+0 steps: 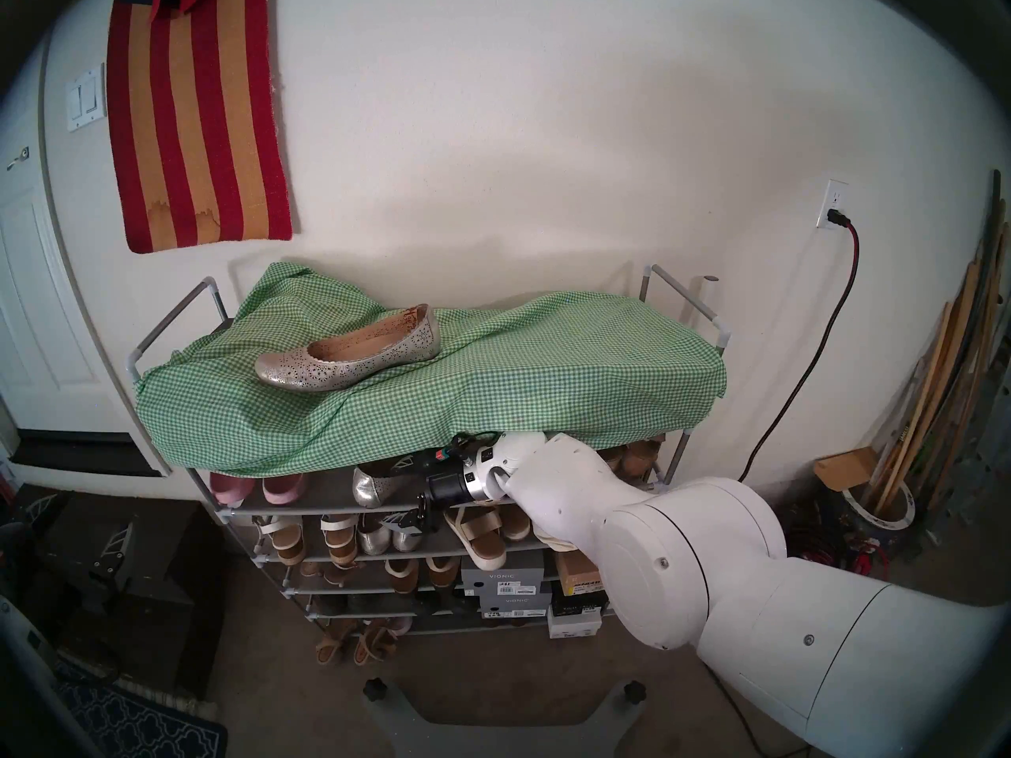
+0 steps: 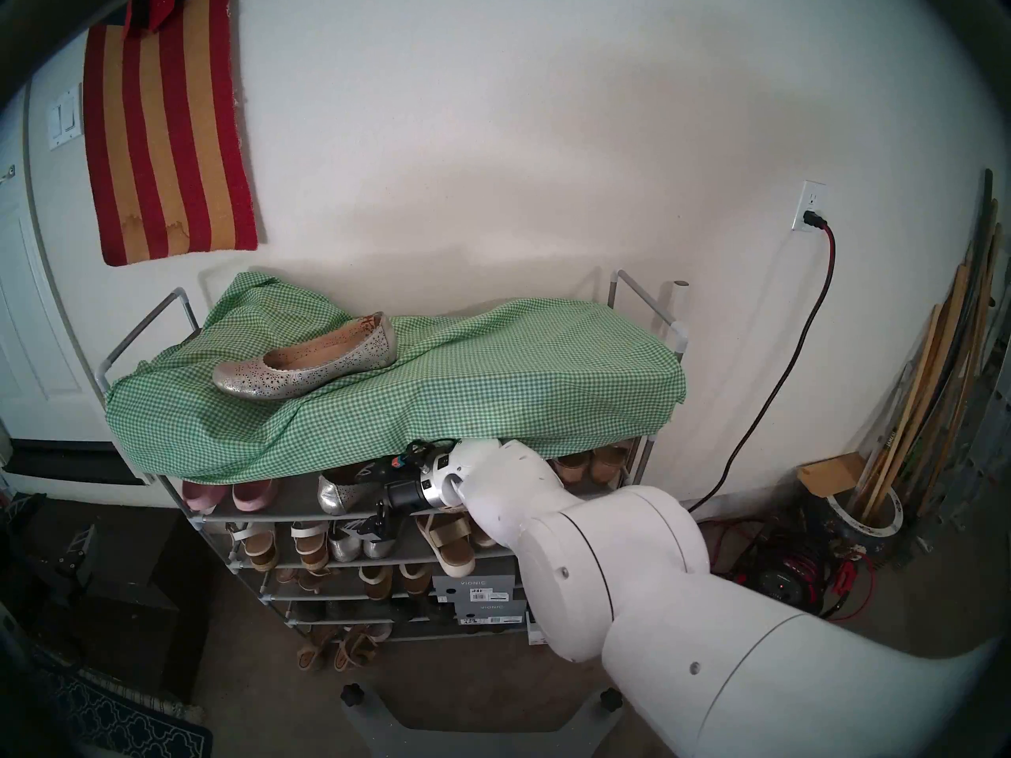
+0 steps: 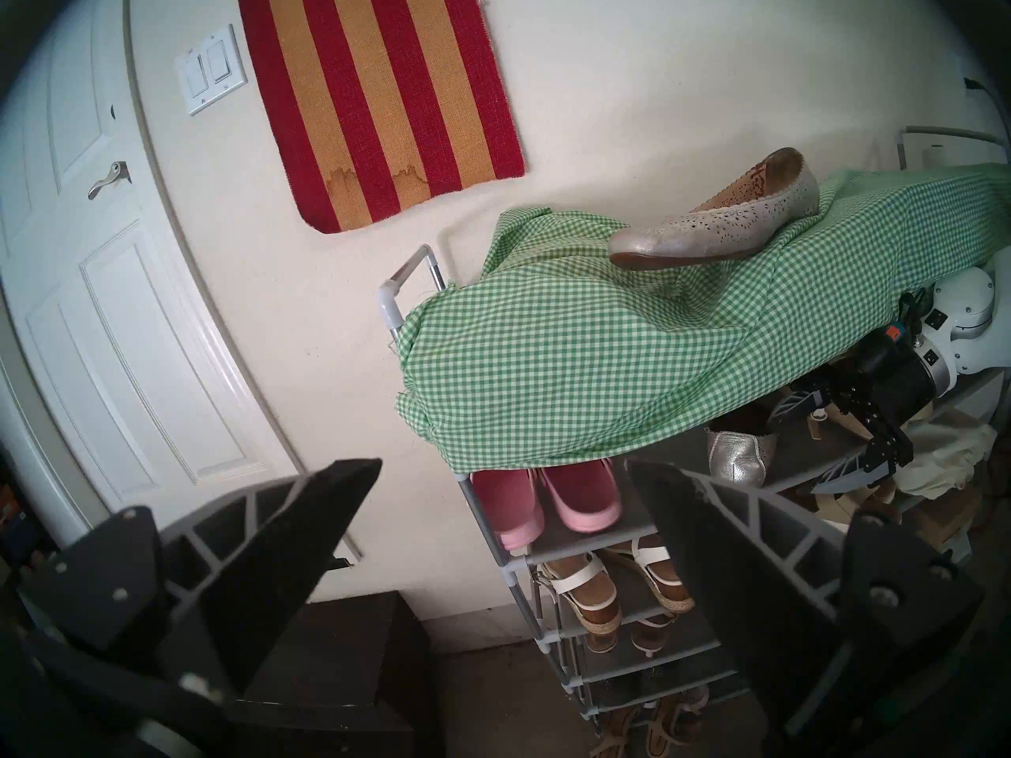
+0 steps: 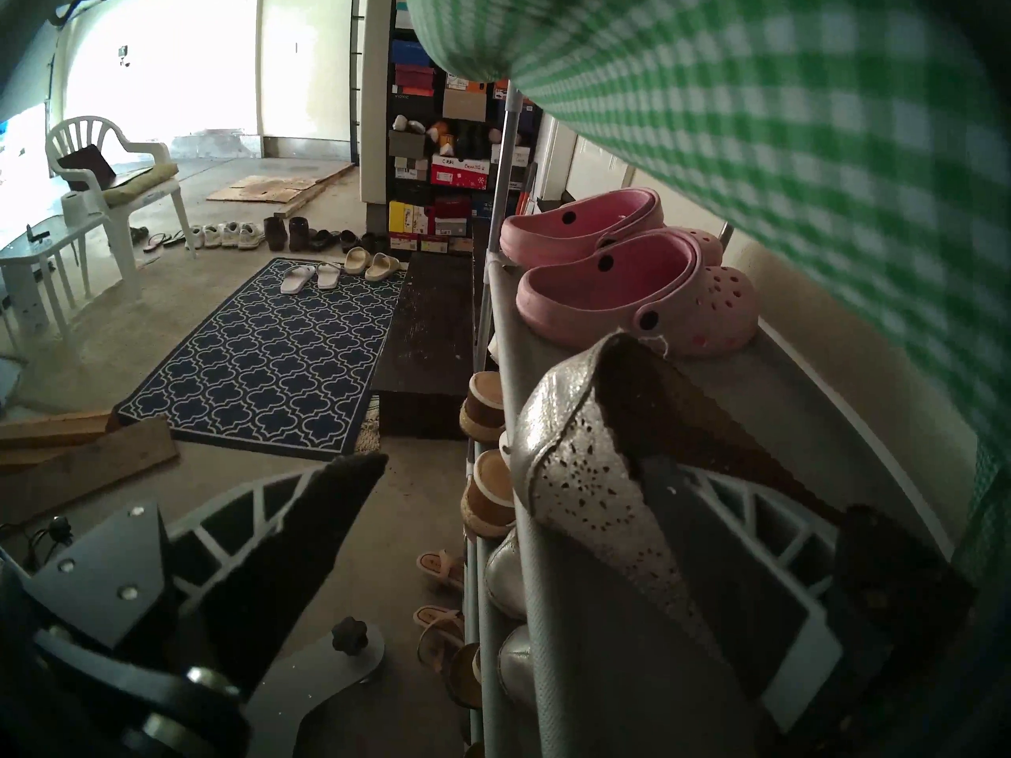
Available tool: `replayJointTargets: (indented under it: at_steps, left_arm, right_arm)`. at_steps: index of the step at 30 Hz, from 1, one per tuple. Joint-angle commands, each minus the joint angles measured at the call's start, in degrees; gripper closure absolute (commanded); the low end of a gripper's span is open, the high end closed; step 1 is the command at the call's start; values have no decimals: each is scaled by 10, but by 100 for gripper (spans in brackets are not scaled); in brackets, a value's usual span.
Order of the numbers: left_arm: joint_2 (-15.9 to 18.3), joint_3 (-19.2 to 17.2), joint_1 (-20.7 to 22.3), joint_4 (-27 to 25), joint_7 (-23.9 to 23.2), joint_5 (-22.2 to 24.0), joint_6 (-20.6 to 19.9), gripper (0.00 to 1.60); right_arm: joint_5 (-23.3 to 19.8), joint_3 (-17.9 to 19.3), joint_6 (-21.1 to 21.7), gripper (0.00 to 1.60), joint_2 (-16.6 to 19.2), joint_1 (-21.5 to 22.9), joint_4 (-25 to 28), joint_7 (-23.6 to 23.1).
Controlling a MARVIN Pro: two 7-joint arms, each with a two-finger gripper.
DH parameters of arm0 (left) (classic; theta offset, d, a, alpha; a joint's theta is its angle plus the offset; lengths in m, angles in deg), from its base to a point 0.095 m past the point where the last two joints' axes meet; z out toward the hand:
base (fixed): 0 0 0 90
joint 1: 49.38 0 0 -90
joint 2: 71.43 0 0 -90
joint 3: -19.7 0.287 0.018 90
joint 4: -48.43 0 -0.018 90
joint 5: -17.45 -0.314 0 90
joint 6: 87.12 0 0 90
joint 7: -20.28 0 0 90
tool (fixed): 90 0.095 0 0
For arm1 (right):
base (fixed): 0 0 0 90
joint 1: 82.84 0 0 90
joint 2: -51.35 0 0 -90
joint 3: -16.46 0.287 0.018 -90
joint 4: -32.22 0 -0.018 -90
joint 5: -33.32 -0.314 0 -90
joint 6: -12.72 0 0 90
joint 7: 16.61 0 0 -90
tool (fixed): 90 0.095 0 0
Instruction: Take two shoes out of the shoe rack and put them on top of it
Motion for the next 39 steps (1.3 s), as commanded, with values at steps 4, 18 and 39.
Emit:
replayJointTargets:
  at_steps: [4,18,39]
  left_arm:
    - [1,1,2,-3,-1,0,1,0]
    - [1,0,3,-3,-3,-1,1,0]
    - [-1,-1,6,-3,-5,-3,0,0]
  right_arm:
    - [20,-19,-9,0,-21,-6,0,-16]
    - [38,-27,-3,160,-30,-9,3,-5]
    - [14,11,-52,160,-2,-10,11,-41]
